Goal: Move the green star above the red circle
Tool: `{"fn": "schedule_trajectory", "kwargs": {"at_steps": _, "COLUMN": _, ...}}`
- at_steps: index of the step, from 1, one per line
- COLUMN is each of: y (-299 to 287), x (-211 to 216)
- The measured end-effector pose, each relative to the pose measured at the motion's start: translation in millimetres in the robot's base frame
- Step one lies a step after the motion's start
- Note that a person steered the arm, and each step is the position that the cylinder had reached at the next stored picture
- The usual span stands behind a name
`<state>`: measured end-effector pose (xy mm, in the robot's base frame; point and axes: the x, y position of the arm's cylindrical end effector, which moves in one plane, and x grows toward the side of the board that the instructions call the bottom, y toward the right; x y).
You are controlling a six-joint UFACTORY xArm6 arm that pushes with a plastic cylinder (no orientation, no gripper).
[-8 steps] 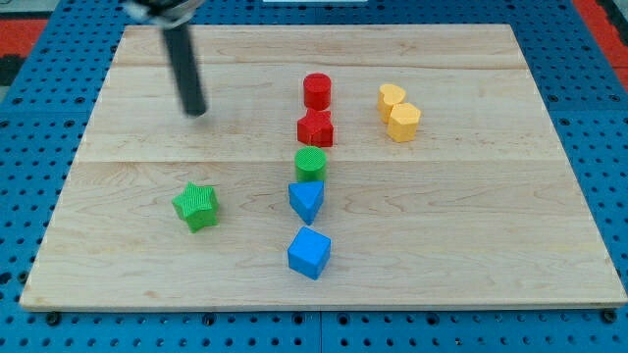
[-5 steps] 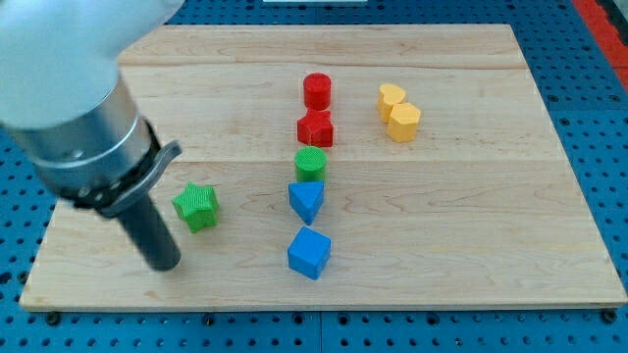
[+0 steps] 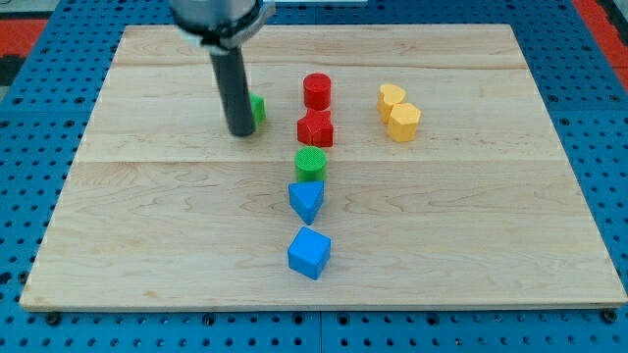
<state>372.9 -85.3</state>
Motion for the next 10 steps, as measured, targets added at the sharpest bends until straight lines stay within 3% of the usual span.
{"fn": "schedule_trajectory", "kwargs": {"at_steps": 1, "y": -4, "x": -56}}
{"fn": "schedule_trajectory", "kwargs": {"at_steps": 3, "y": -38, "x": -103}}
{"fn": "schedule_trajectory", "kwargs": {"at_steps": 5, "y": 8, "x": -121}}
{"fn": "schedule_trajectory", "kwargs": {"at_steps": 6, "y": 23, "x": -158}}
{"fn": "schedule_trajectory", "kwargs": {"at_steps": 7, "y": 51, "x": -165}}
{"fn": "schedule_trajectory", "kwargs": {"at_steps": 8, "y": 74, "x": -127}}
{"fn": "schedule_trajectory", "kwargs": {"at_steps": 10, "y": 7, "x": -113}}
